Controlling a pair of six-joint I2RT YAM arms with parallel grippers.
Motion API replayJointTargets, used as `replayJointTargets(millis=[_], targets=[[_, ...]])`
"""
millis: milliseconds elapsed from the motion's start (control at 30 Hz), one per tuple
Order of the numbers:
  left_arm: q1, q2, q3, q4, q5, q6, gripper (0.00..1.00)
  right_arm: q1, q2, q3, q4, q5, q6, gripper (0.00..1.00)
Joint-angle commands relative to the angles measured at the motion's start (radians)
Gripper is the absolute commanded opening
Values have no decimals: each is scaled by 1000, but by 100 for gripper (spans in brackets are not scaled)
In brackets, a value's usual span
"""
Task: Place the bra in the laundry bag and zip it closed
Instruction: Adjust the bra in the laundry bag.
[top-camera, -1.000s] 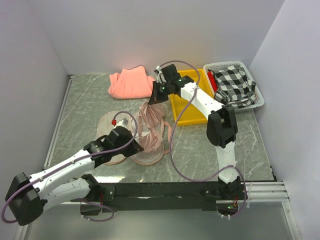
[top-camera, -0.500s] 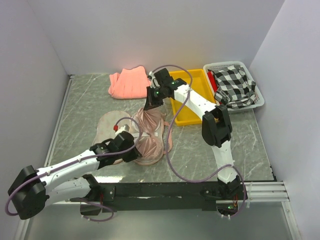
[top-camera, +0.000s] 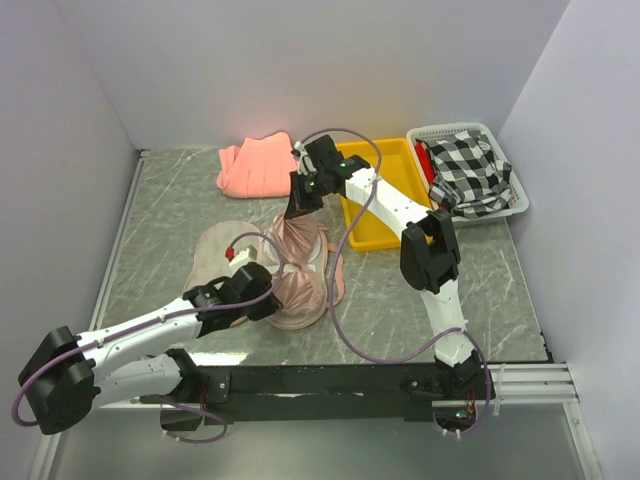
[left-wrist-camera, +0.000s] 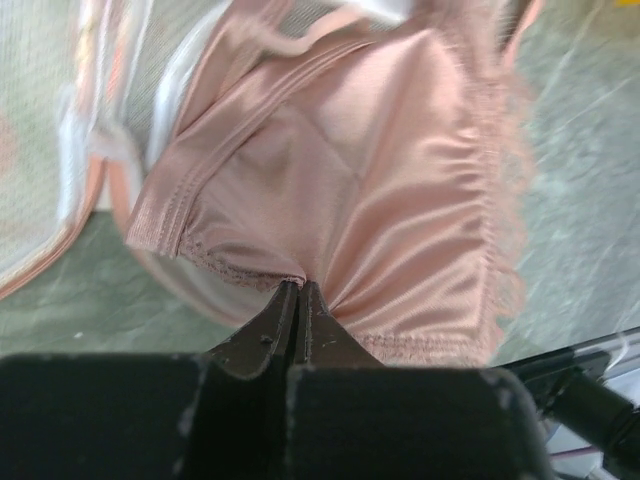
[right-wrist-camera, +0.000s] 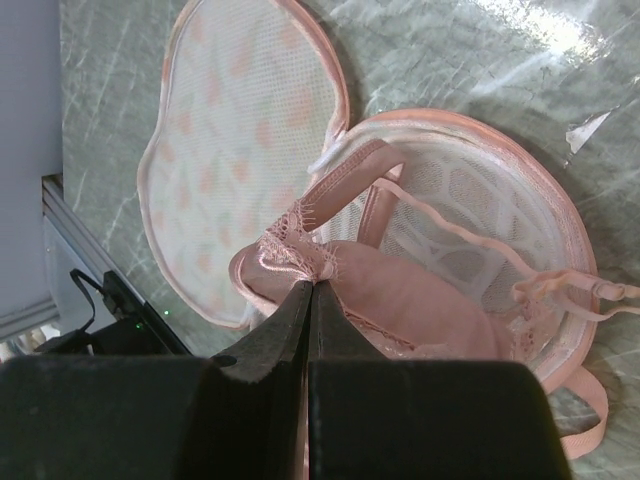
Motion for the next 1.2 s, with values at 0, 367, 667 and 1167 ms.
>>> replayJointTargets(millis=[0, 367, 667, 1167], targets=[[-10, 36, 92, 14, -66, 21, 1, 12, -40, 46, 5, -25, -2, 2], [-42, 150, 68, 6, -87, -25, 1, 26, 27, 83, 1, -52, 4, 2], [-60, 68, 57, -37, -101, -29, 89, 33, 36, 93, -1, -59, 9, 3], [-63, -131, 83, -84, -193, -2, 97, 38, 20, 40, -18, -6, 7, 3]])
